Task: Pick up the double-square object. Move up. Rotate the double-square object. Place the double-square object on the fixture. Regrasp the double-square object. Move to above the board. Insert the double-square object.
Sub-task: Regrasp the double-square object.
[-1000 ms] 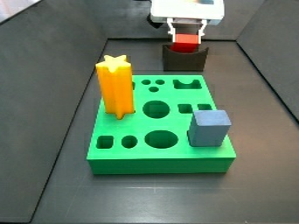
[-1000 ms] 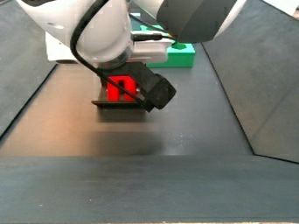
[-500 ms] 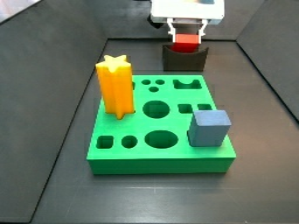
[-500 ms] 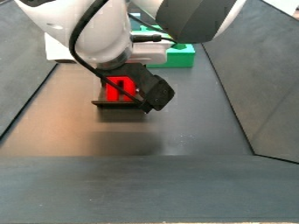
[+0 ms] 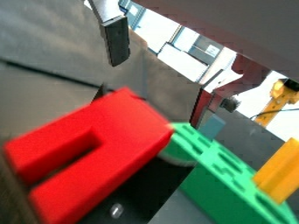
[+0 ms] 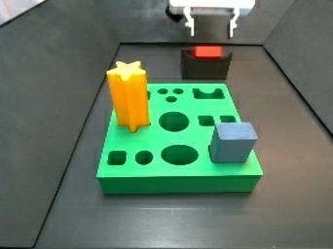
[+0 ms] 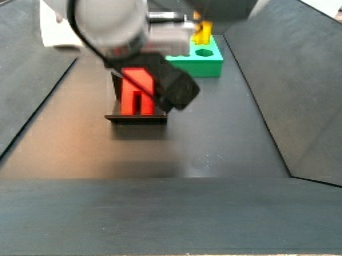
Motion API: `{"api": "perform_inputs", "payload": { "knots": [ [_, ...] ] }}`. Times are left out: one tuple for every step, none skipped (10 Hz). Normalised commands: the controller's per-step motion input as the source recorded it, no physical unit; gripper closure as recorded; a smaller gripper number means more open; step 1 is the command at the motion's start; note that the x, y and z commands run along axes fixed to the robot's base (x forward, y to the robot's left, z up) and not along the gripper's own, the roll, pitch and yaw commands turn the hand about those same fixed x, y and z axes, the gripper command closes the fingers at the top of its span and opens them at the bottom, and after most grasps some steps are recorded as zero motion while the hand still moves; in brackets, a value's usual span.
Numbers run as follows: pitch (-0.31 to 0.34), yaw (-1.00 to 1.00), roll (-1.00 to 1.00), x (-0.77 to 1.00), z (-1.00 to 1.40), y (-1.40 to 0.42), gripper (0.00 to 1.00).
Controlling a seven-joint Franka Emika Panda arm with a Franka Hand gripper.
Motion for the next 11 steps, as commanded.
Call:
{"api": "perform_inputs", "payload": {
  "knots": [
    [0.044,0.02,0.04,-0.03,1.00,0.00,0.00],
    [0.055,0.02,0.04,-0.04,0.90,0.00,0.00],
    [0.062,0.00,0.03,-0.03,0.66,0.01,0.00],
    [0.062,0.00,0.02,-0.03,0.53,0.01,0.00],
    [0.059,-0.01,0.02,-0.03,0.28,0.01,0.00],
    [0.064,0.02,1.00,-0.12,0.56,-0.74,0.00],
    [0.063,0.02,1.00,-0.10,0.46,-0.74,0.00],
    [0.051,0.02,1.00,-0.11,0.32,-0.59,0.00],
    [0.042,0.02,1.00,-0.11,0.15,-0.44,0.00],
    [0.036,0.02,1.00,-0.08,0.05,-0.23,0.00],
    [0.036,0.02,1.00,-0.05,0.03,-0.05,0.00]
  ]
}}
